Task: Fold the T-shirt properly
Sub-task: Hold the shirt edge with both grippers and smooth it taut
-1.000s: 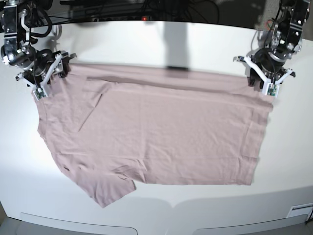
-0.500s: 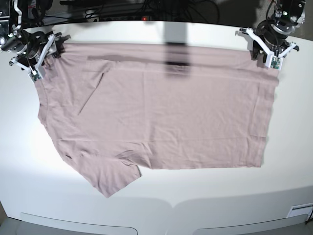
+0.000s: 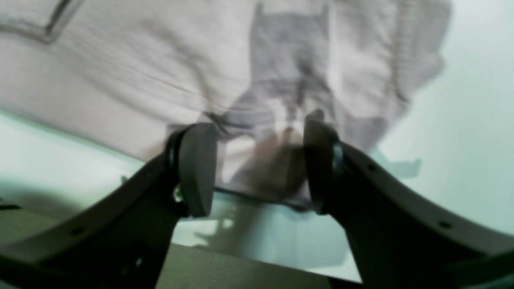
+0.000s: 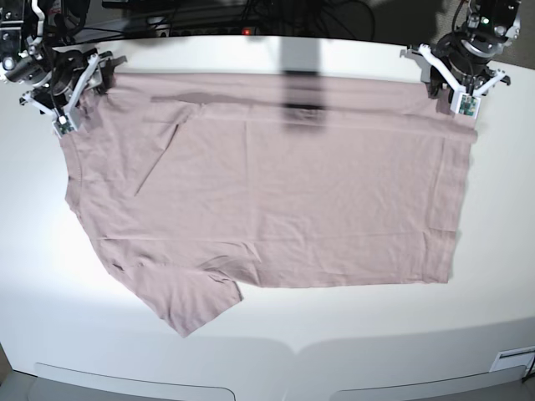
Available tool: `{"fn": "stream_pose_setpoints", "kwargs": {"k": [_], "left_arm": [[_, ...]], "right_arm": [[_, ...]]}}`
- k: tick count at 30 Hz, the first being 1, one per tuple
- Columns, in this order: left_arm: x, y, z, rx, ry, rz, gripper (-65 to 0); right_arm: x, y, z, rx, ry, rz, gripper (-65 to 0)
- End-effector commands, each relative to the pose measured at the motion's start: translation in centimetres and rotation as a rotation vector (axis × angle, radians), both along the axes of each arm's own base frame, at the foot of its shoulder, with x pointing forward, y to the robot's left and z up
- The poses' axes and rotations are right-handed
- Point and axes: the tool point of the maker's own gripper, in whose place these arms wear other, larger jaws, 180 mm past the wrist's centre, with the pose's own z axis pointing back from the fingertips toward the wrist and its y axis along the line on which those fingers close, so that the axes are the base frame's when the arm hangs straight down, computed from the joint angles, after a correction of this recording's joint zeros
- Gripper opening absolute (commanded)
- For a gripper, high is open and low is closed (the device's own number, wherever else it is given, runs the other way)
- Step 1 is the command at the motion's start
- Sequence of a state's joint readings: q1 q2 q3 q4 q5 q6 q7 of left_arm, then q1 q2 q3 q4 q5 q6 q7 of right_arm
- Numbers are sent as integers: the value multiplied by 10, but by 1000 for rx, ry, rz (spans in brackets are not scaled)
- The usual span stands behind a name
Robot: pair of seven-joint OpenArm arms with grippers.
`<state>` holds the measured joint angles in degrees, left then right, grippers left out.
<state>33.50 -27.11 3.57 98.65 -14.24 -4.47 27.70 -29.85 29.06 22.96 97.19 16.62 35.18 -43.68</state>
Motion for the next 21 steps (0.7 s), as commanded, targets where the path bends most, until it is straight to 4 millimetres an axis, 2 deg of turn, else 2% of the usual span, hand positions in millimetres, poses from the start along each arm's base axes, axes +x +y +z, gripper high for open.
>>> {"fn": "stream_pose_setpoints", "kwargs": {"k": [1,9,12,21], "left_arm": [[-48,10,-23,56,208,2,-451],[-62,13,-25,88,214,-22,-451],[-58,13,-23,90,195,-25,-451],[-51,11,-21,80,157,-26,-451]], "right_arm": [[4,-8,9,-20,-25,2,-305],[-23,-24,10,-37,1,-40,-305],[-22,-23,10,-32,-6,-39,-305],[29,15,45,83,-214,-2,-305]]}}
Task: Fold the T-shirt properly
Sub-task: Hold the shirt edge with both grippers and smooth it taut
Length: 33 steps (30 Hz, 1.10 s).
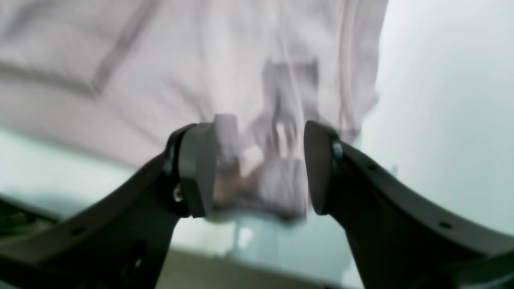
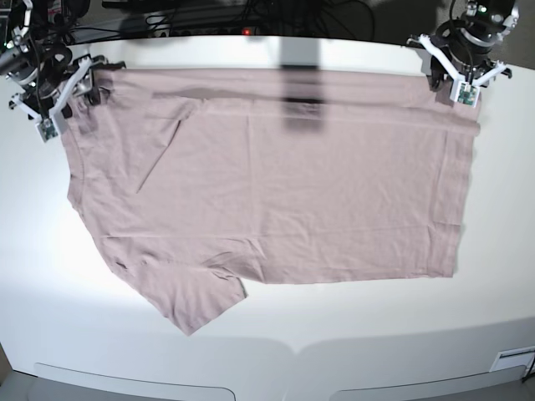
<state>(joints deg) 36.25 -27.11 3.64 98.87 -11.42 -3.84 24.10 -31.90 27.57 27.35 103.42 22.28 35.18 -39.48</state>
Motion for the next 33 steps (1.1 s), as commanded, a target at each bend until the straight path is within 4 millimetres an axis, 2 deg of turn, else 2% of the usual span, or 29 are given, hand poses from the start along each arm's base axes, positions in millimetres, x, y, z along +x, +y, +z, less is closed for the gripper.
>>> {"fn": "stream_pose_setpoints", "kwargs": {"k": [1,4,7,9,20,27,33], "left_arm": [[-39,10,-21,53,178,-1,-451],[-37,9,-20,49,165,-1,-451],[-39,6,-21,41,172,6,-451],[-40,4,-22,37,176,10,-451],[-48,5,-25,44,212,13,-451],[-72,-1,-29,32,256,39,-451],[-73,-2,-30,27,258,46,-451]], "right_arm": [[12,1,8,13,-56,-3,-305],[23,11,-5,81,-64,-22,-305],[17,14,-28,117,-5,-50,-305],[11,13,-34,116,16,-58,-305],[-21,15,-41,107,76,-46,-305],[-35,13,-46,88,113,-44,-305],[-48,13,-49,87,143,-44,-305]]}}
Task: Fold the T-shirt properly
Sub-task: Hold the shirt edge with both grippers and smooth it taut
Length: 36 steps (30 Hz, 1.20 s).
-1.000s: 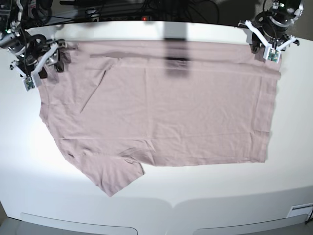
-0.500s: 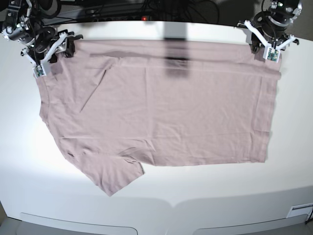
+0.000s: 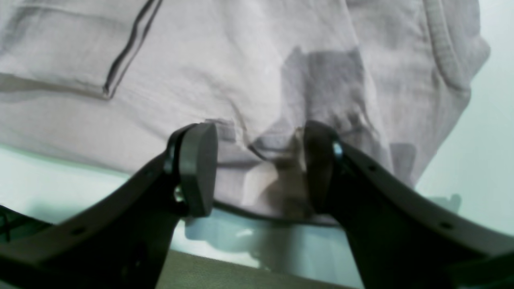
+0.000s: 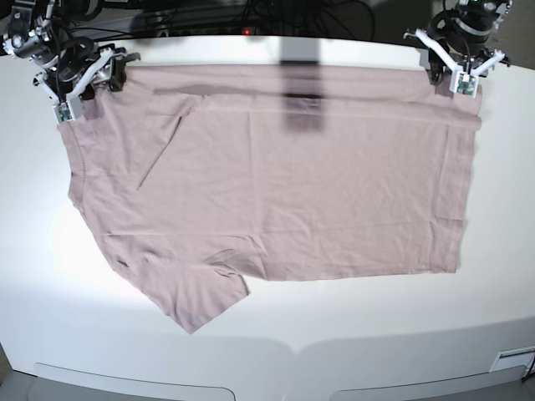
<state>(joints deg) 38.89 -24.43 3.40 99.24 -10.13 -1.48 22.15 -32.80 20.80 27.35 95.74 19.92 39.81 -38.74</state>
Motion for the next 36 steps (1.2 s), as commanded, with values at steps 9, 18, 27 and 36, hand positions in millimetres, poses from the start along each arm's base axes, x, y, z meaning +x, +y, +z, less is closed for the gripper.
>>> {"fn": "stream_pose_setpoints", "kwargs": {"k": [9,18,27,36], "left_arm": [[-62,4,-29,30,287,-3,-451],[-80,4,-22,71,284,-52,-451],[-66,-3,-10,68,229,-74,-451],[-48,0,-6,95,164,-70,-451]], "right_arm": [[-9,2,14,-33,4,48,-305],[-23,2,10,-35,40,51,-305],[-32,-1,10,-41,60,46,-306],[-36,5,19,-50,50,75,-306]]}}
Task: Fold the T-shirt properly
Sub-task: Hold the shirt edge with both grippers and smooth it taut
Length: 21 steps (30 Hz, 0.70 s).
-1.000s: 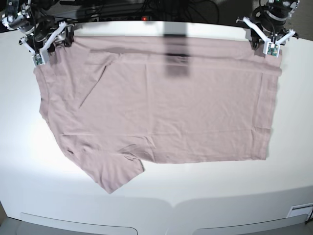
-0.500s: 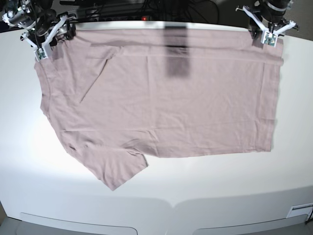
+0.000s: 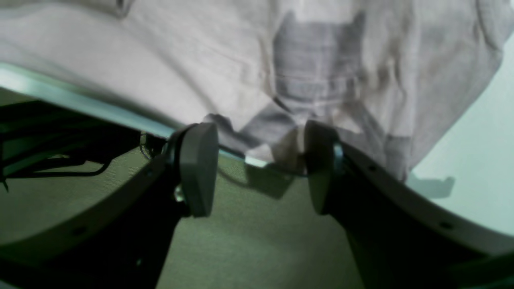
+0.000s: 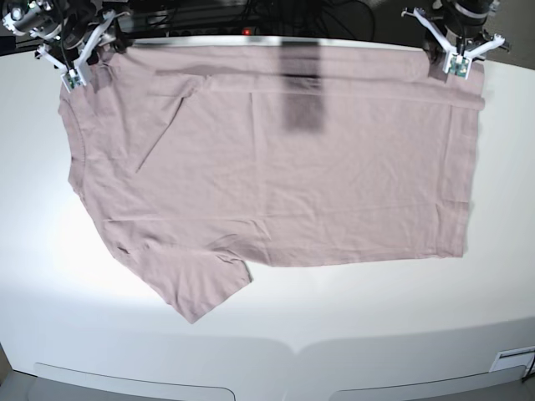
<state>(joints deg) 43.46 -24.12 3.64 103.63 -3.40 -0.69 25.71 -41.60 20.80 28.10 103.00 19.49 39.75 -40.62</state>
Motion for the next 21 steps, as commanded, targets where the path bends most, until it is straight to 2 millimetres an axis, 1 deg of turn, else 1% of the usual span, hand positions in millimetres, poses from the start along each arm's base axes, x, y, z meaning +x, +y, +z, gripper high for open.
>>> {"fn": "stream_pose_setpoints", "kwargs": {"k": [1,5,11,15,21], "left_arm": [[-20,2,-11,11,107,-1,-451],[-12,2,-9,10,84,-3,-451],[8,-2,-1,5,39,-7,-451],[10,-5,6,5,44,-10,-451],[15,-8,16,21,41,-25,-450]], "right_arm": [[8,-1,9,-5,-33,20,-306],[13,1,12,-4,-56,26,-305],[31,6,25,-12,-118,40,-305],[37,7,32,-19,-143,41,-305],[38,8,32,-16,-146,42,-305]]}}
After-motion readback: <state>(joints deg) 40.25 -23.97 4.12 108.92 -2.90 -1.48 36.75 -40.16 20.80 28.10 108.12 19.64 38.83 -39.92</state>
